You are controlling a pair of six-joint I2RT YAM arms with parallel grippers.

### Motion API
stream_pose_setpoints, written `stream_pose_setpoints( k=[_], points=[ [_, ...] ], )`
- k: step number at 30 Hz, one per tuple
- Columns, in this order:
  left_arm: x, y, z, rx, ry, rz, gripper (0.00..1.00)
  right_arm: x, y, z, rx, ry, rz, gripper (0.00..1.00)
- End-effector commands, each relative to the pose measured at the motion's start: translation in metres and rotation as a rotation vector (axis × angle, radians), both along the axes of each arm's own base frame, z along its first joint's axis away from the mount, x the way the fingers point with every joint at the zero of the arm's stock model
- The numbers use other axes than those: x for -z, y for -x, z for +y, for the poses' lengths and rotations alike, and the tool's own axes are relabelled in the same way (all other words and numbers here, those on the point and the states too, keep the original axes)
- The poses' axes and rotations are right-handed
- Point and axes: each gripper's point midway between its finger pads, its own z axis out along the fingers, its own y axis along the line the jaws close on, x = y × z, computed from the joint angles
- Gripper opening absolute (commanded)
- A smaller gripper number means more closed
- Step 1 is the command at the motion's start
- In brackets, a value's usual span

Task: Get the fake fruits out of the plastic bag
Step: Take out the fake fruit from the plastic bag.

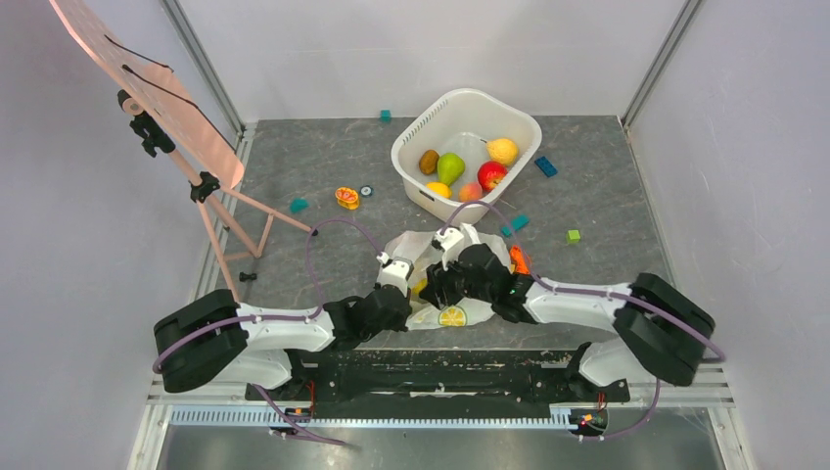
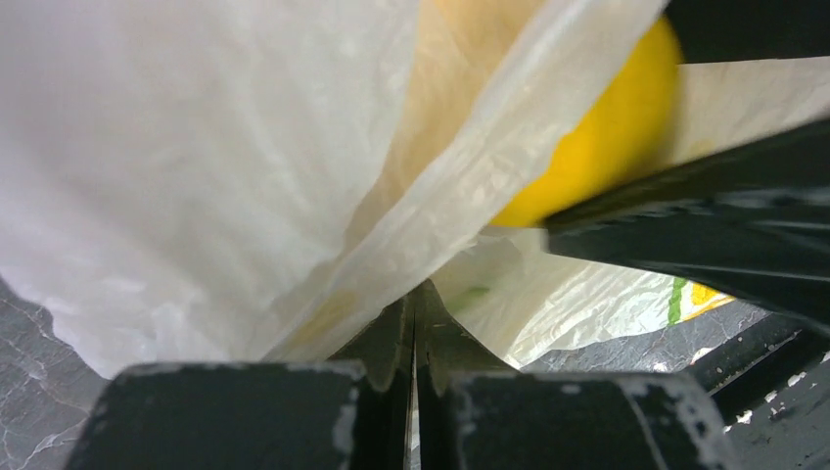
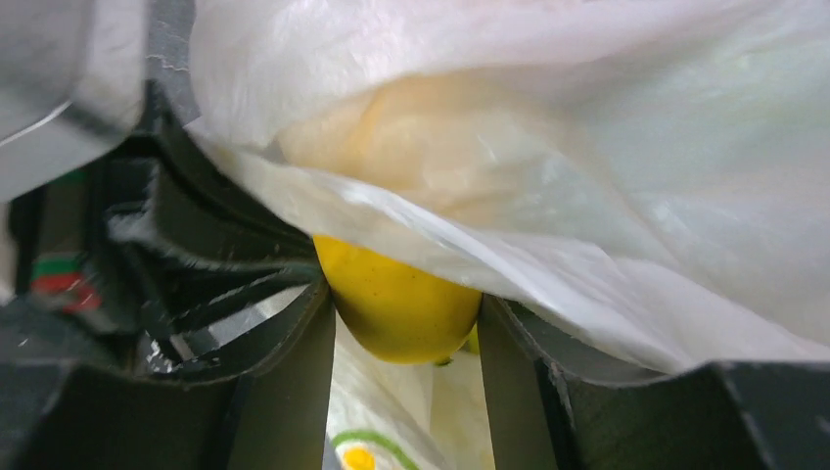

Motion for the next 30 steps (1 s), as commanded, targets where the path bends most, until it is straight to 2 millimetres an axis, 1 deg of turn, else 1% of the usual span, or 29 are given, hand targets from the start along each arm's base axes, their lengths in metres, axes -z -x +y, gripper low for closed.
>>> stream_pose_setpoints(
  k=[1, 4, 8, 10, 14, 19, 26, 28, 30],
  points=[
    [-0.004, -0.003, 0.002, -0.035, 0.023, 0.003, 0.02, -0.021, 0.015, -0.015, -0.016, -0.017, -0.015, 0.34],
    [-0.005, -0.003, 0.002, -0.038, 0.024, 0.003, 0.02, -0.029, 0.027, -0.028, -0.012, -0.006, 0.011, 0.35],
    [-0.008, -0.004, 0.0, -0.033, 0.027, 0.001, 0.02, -0.033, 0.046, -0.046, -0.026, 0.017, 0.054, 0.34],
    [-0.009, -0.005, 0.0, -0.036, 0.026, -0.003, 0.02, -0.039, 0.052, -0.054, -0.025, 0.016, 0.054, 0.35],
    [-0.012, -0.005, 0.0, -0.036, 0.029, -0.007, 0.02, -0.057, 0.063, -0.066, -0.045, -0.001, 0.035, 0.35],
    [-0.021, -0.007, 0.001, -0.048, 0.051, -0.021, 0.02, -0.081, 0.077, -0.07, -0.104, -0.038, 0.02, 0.36],
    [-0.038, -0.011, 0.002, -0.065, 0.081, -0.054, 0.02, -0.105, 0.099, -0.07, -0.224, -0.081, 0.017, 0.36],
    [-0.041, -0.011, 0.002, -0.064, 0.08, -0.057, 0.02, -0.115, 0.103, -0.071, -0.246, -0.099, -0.001, 0.36],
    [-0.042, -0.012, 0.003, -0.066, 0.079, -0.059, 0.02, -0.132, 0.102, -0.071, -0.241, -0.133, -0.041, 0.36]
  ],
)
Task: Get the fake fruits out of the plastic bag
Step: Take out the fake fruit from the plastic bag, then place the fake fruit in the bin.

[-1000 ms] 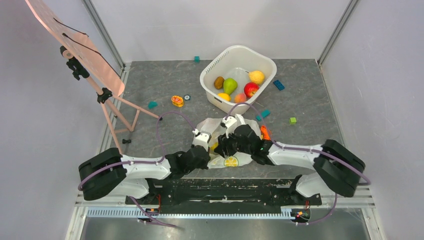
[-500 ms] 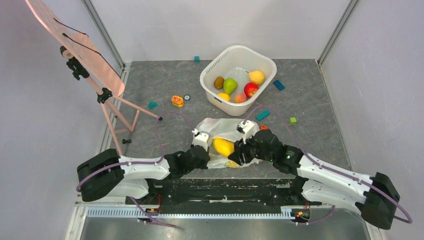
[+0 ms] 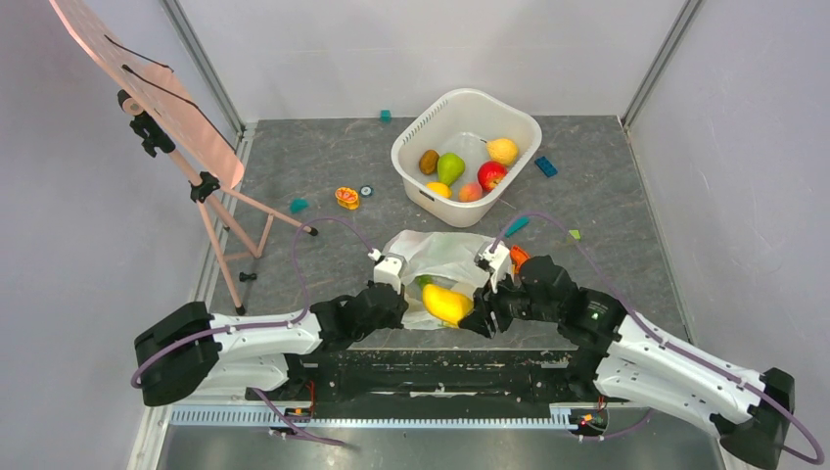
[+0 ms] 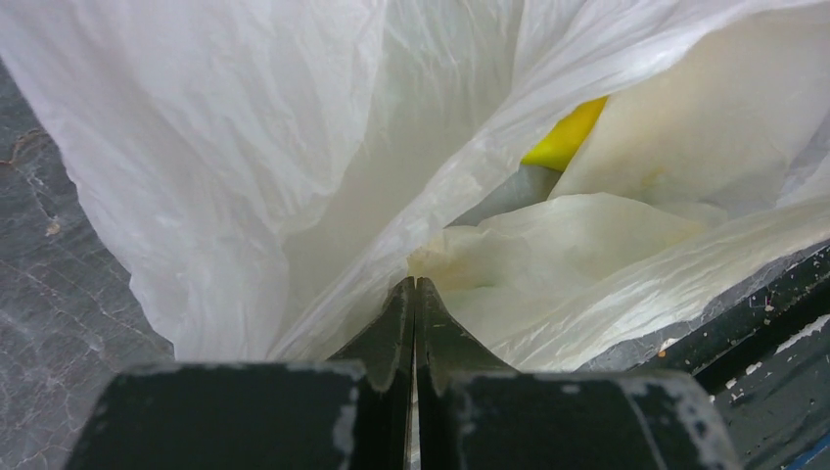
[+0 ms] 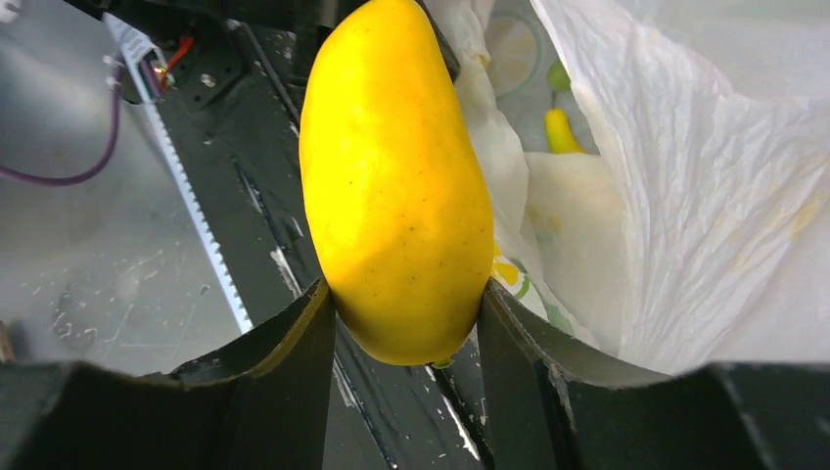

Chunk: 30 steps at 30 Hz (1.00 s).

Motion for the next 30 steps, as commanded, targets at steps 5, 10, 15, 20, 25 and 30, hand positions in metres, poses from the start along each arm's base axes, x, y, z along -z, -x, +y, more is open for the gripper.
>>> stream_pose_setpoints(
  k=[5, 10, 15, 20, 25, 30],
  points=[
    [-0.017, -0.01, -0.003, -0.051, 0.044, -0.025, 0.02, -0.103, -0.007, 0.007, 0.0, -0.201, -0.17, 0.32],
    [-0.016, -0.009, -0.002, -0.053, 0.046, -0.022, 0.02, -0.13, -0.042, 0.01, 0.134, -0.155, -0.229, 0.34],
    [-0.016, -0.007, -0.002, -0.054, 0.053, -0.014, 0.02, -0.136, -0.101, 0.011, 0.321, 0.035, -0.303, 0.3],
    [-0.015, -0.005, -0.003, -0.046, 0.057, -0.003, 0.02, -0.145, -0.171, 0.021, 0.395, 0.128, -0.342, 0.32],
    [-0.019, -0.004, -0.003, -0.045, 0.069, -0.001, 0.02, -0.138, -0.25, 0.003, 0.517, 0.184, -0.33, 0.33],
    [-0.022, -0.003, -0.003, -0.046, 0.077, -0.001, 0.02, -0.109, -0.305, -0.005, 0.567, 0.24, -0.255, 0.36]
  ],
)
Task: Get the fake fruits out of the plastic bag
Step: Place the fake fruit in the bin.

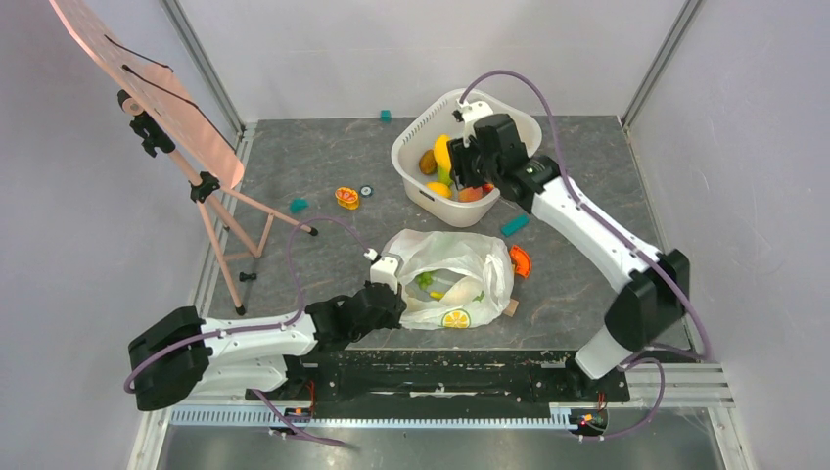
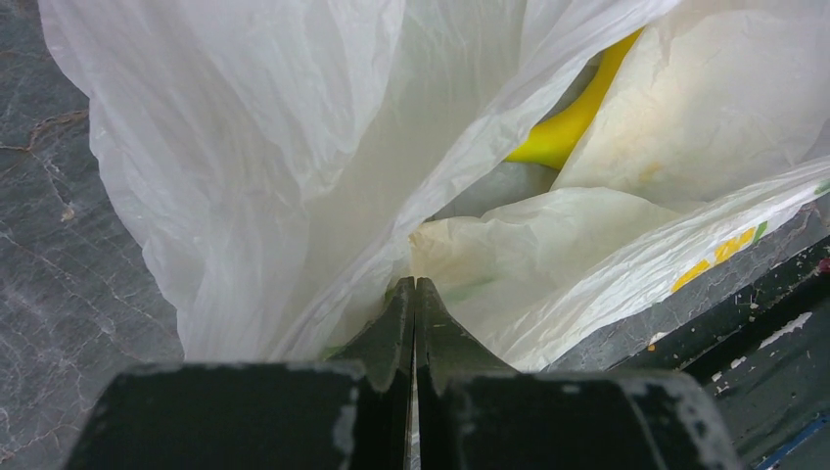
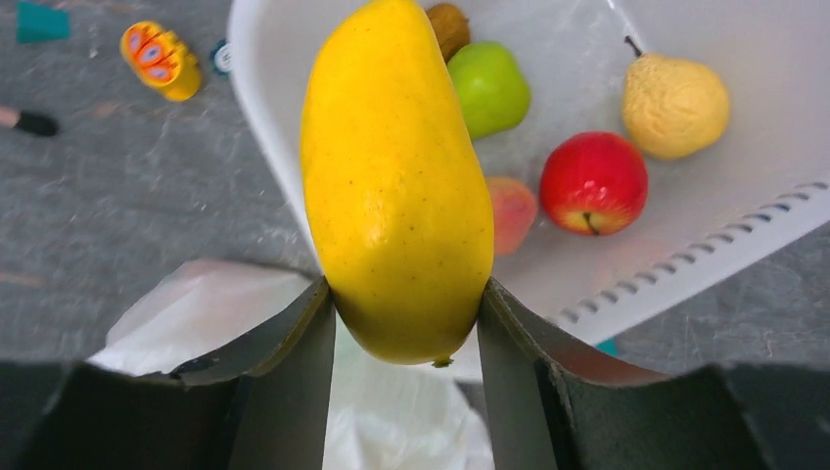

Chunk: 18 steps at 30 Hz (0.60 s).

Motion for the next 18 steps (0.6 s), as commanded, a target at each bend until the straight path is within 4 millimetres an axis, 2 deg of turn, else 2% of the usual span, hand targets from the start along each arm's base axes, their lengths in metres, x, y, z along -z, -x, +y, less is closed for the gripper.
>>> stream_pose_setpoints(
  k=[1, 7, 14, 18],
  points=[
    [-0.016, -0.005, -0.007, -0.027, 0.064, -0.007, 0.02, -0.004, -0.043, 0.001, 0.023, -0.007, -0.013, 0.36],
    [-0.019, -0.004, -0.008, -0.026, 0.069, -0.008, 0.02, 0.032, -0.077, 0.001, 0.048, 0.03, 0.046, 0.39],
    [-0.02, -0.004, -0.007, -0.032, 0.078, -0.008, 0.02, 0.083, -0.099, 0.001, 0.048, 0.096, 0.131, 0.43],
    [-0.018, -0.004, -0.006, -0.033, 0.073, -0.006, 0.02, 0.107, -0.102, 0.0, 0.041, 0.141, 0.179, 0.45]
  ],
)
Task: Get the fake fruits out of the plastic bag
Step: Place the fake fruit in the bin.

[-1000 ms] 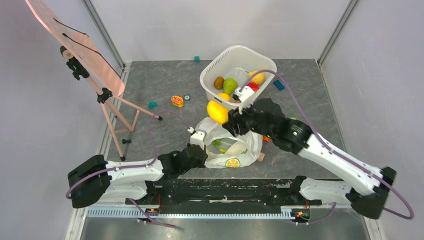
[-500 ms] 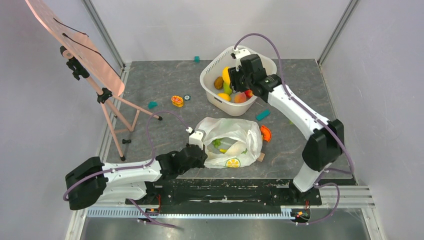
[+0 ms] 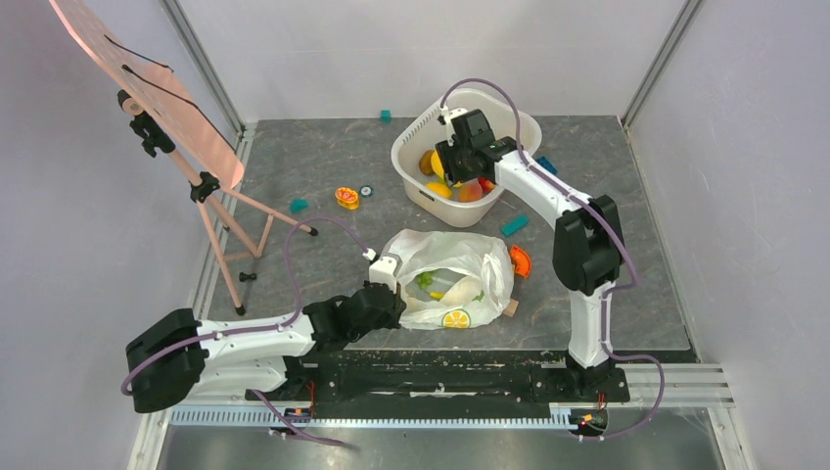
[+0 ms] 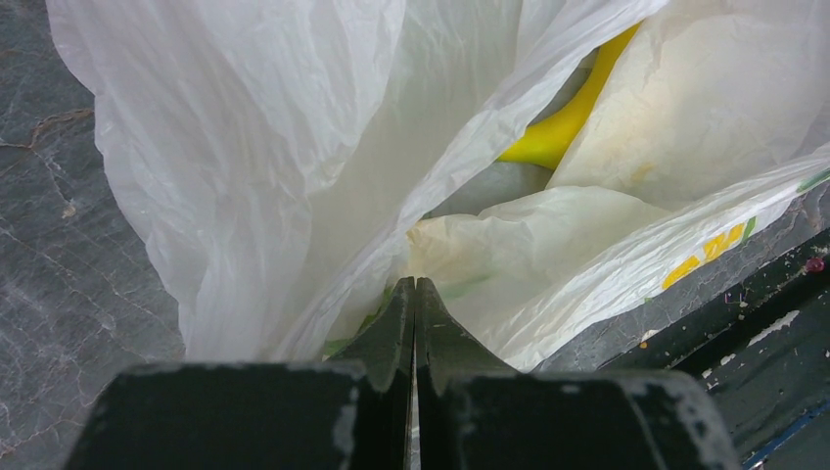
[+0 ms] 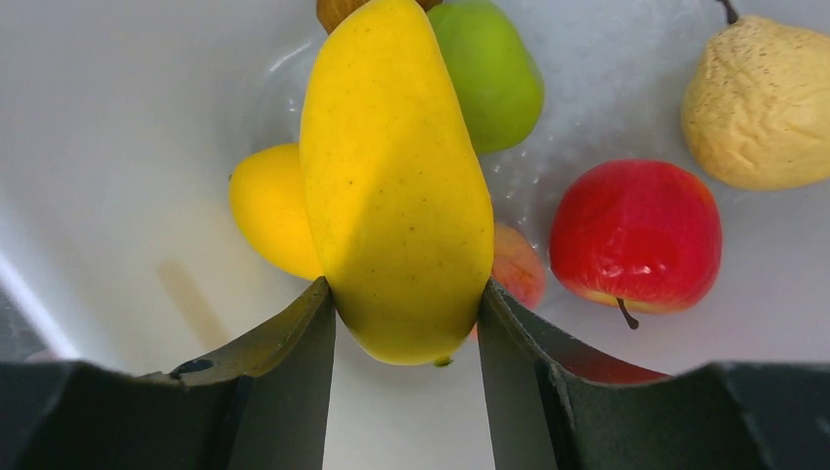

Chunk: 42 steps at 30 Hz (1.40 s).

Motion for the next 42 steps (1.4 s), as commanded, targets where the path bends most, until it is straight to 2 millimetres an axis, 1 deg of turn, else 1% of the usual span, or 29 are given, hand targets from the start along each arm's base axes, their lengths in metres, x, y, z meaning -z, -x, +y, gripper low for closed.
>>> stream_pose_setpoints(
  k=[1, 7, 12, 13, 16, 20, 22, 25, 27, 29, 31, 33, 34, 35, 36, 37, 38, 39, 40, 41, 42],
  points=[
    [-0.012, -0.005, -0.006, -0.033, 0.057, -0.005, 0.02, 0.006, -0.01, -0.001, -0.023, 0.041, 0.006, 0.46],
    [-0.009, -0.004, -0.008, -0.029, 0.059, 0.004, 0.02, 0.038, -0.008, -0.008, -0.043, 0.104, 0.075, 0.53],
    [-0.008, -0.004, -0.007, -0.03, 0.055, 0.005, 0.02, 0.053, -0.007, -0.013, -0.047, 0.127, 0.11, 0.56],
    [-0.008, -0.004, -0.007, -0.03, 0.056, 0.005, 0.02, 0.055, -0.006, -0.014, -0.046, 0.129, 0.116, 0.58],
    [-0.007, -0.003, -0.006, -0.031, 0.057, 0.006, 0.02, 0.058, -0.007, -0.015, -0.046, 0.129, 0.126, 0.67],
    [-0.006, -0.003, -0.004, -0.033, 0.057, 0.004, 0.02, 0.05, -0.008, -0.014, -0.056, 0.116, 0.113, 0.75],
    [-0.004, -0.002, -0.003, -0.035, 0.055, 0.006, 0.02, 0.039, -0.009, -0.014, -0.058, 0.107, 0.094, 0.78],
    [-0.003, -0.002, -0.002, -0.035, 0.056, 0.008, 0.02, 0.016, -0.01, -0.012, -0.065, 0.084, 0.053, 0.8],
    [-0.004, -0.002, -0.003, -0.036, 0.059, 0.007, 0.02, -0.006, -0.009, -0.01, -0.071, 0.059, 0.013, 0.8],
    [-0.006, -0.003, -0.004, -0.034, 0.059, 0.002, 0.02, -0.033, -0.006, -0.007, -0.088, 0.018, -0.036, 0.81],
    [-0.008, -0.003, -0.004, -0.032, 0.056, -0.001, 0.02, -0.065, -0.001, -0.006, -0.097, -0.024, -0.099, 0.81],
    [-0.01, -0.004, -0.005, -0.032, 0.056, -0.003, 0.02, -0.092, 0.012, 0.0, -0.134, -0.093, -0.141, 0.81],
    [-0.011, -0.004, -0.005, -0.032, 0.06, -0.005, 0.02, -0.101, 0.019, 0.001, -0.148, -0.119, -0.156, 0.81],
    [-0.012, -0.004, -0.006, -0.031, 0.061, -0.005, 0.02, -0.116, 0.028, 0.003, -0.168, -0.157, -0.185, 0.81],
    [-0.014, -0.004, -0.006, -0.03, 0.068, -0.005, 0.02, -0.118, 0.037, 0.003, -0.178, -0.177, -0.191, 0.81],
    [-0.014, -0.004, -0.007, -0.029, 0.072, -0.004, 0.03, -0.131, 0.046, 0.002, -0.177, -0.203, -0.227, 0.81],
    [-0.016, -0.004, -0.007, -0.026, 0.074, -0.005, 0.03, -0.132, 0.056, -0.001, -0.168, -0.212, -0.236, 0.81],
    [-0.018, -0.004, -0.008, -0.026, 0.076, -0.005, 0.03, -0.138, 0.069, -0.004, -0.169, -0.218, -0.261, 0.81],
    [-0.02, -0.003, -0.008, -0.022, 0.075, -0.005, 0.03, -0.147, 0.082, -0.004, -0.183, -0.232, -0.291, 0.8],
    [-0.023, -0.004, -0.008, -0.021, 0.074, -0.009, 0.03, -0.146, 0.097, -0.004, -0.199, -0.24, -0.302, 0.8],
    [-0.025, -0.004, -0.008, -0.021, 0.076, -0.011, 0.03, -0.155, 0.114, -0.002, -0.225, -0.26, -0.333, 0.78]
  ],
)
